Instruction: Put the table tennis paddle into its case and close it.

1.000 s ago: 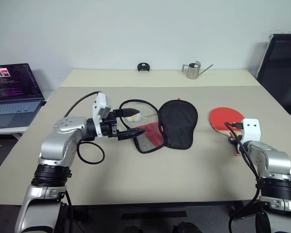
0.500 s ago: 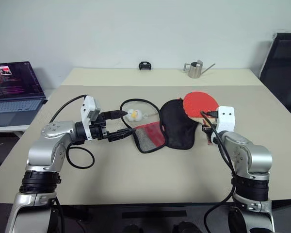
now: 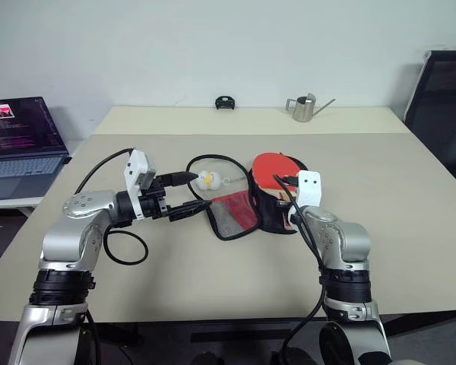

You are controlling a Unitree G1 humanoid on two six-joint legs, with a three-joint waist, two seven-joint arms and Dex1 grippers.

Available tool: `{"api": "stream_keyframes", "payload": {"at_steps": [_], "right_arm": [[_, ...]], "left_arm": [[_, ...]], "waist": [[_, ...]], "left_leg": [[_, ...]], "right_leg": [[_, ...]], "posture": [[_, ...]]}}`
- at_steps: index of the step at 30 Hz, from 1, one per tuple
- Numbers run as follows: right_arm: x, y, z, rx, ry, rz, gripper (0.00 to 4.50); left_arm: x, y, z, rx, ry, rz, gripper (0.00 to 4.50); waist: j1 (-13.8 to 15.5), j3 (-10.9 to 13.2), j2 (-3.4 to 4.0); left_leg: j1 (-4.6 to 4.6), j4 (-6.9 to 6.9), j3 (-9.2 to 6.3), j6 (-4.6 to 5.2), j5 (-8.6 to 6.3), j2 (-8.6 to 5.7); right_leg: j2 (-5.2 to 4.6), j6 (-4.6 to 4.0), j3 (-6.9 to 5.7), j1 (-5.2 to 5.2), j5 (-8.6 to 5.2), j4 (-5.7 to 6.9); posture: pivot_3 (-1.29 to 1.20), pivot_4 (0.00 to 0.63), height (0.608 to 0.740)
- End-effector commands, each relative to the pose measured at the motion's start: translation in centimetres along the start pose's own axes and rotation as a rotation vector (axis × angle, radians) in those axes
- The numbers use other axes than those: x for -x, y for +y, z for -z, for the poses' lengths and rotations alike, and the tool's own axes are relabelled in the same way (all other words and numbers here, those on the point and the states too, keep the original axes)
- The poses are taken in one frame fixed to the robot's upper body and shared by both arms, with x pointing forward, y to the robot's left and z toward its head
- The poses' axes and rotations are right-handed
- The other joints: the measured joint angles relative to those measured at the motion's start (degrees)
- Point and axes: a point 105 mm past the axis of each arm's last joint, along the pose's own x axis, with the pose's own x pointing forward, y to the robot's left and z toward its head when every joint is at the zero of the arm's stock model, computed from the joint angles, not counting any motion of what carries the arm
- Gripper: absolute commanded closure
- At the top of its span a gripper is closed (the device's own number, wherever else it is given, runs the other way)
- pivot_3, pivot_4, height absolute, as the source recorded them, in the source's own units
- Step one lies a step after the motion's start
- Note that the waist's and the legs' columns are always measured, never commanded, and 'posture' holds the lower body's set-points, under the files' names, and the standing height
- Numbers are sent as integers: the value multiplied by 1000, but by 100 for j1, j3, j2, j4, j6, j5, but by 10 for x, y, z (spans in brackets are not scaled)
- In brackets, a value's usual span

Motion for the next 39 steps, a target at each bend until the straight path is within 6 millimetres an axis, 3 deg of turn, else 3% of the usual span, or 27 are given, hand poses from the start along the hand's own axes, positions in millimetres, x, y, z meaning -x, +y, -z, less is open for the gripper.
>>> {"api": "stream_keyframes", "payload": {"at_steps": [1,16,17,25,33,39], "right_arm": [[0,8,-26,27,-111,-10,3418],[-12,10,-17,93,-100,9,3418],[-12,9,-18,93,-105,18,2688],[-11,1,-24,132,-151,72,28],[-10,16,-12,158,-104,-17,28],[-12,13,1,192,-71,-21,28]], "left_arm": [[2,-2,-13,-47,-30,1,0],[2,-3,-14,-50,-30,-6,0],[2,-3,-14,-50,-30,-6,0],[1,-2,-14,-50,-32,-8,0],[1,-1,-14,-51,-33,-8,0],[1,-1,-14,-53,-33,-9,0]], "waist": [[-1,0,1],[-5,1,1],[-4,0,1],[-4,0,1],[-4,0,1],[-3,0,1]], "left_leg": [[0,-1,0,0,0,0],[1,-1,0,0,0,1],[0,-1,0,0,0,1],[1,-1,0,0,0,1],[2,-1,0,0,0,1],[2,-1,0,0,0,1]], "right_leg": [[0,0,0,0,0,0],[0,0,0,-1,0,1],[0,0,0,-1,0,1],[0,0,0,0,0,2],[0,0,1,0,0,2],[0,0,0,0,0,2]], "posture": [[0,150,740],[0,150,740],[0,150,740],[0,150,740],[0,150,740],[0,150,740]]}}
